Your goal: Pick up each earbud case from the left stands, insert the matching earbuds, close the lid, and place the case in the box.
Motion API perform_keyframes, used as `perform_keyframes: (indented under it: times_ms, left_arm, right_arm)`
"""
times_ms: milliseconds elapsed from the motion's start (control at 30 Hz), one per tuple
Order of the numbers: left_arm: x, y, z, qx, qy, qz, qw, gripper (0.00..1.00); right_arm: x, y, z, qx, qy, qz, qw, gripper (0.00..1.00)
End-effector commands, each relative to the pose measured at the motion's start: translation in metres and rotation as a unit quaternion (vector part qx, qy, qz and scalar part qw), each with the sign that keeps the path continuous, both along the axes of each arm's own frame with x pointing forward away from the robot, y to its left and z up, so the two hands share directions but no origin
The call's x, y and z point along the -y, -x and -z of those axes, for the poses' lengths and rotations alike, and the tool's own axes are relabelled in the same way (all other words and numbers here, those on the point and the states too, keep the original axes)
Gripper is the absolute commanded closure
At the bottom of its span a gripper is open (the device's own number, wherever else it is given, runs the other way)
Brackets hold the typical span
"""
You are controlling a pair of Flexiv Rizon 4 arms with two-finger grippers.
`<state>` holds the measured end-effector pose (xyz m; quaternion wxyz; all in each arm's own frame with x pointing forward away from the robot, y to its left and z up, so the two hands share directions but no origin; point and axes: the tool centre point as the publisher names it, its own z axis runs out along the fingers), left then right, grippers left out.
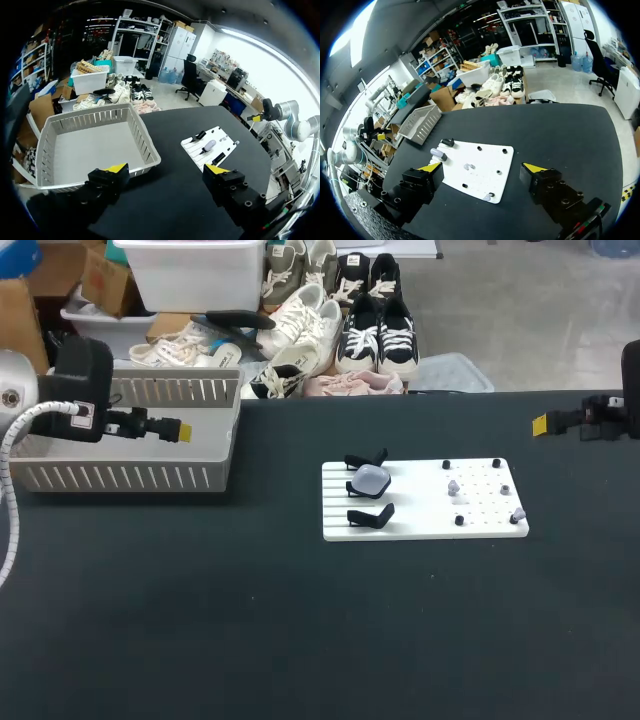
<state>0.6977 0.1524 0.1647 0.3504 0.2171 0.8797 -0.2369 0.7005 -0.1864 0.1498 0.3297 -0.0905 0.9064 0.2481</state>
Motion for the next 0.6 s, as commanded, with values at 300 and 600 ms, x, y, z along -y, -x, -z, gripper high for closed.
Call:
perform_keyframes:
  times_ms: [300, 600]
  left_arm:
    - [0.043, -0.028, -0.013, 0.055, -0.006, 0.217, 0.974, 0.0]
    - [0.089, -0.04, -0.002, 0.087, -0.017, 0.314, 0.945, 0.0]
  right_arm:
    - [0.001, -0.001, 0.0, 0.0, -0.001, -0.001, 1.0, 0.0]
    - [0.001, -0.001, 0.0, 0.0, -0.001, -0.001, 1.0, 0.0]
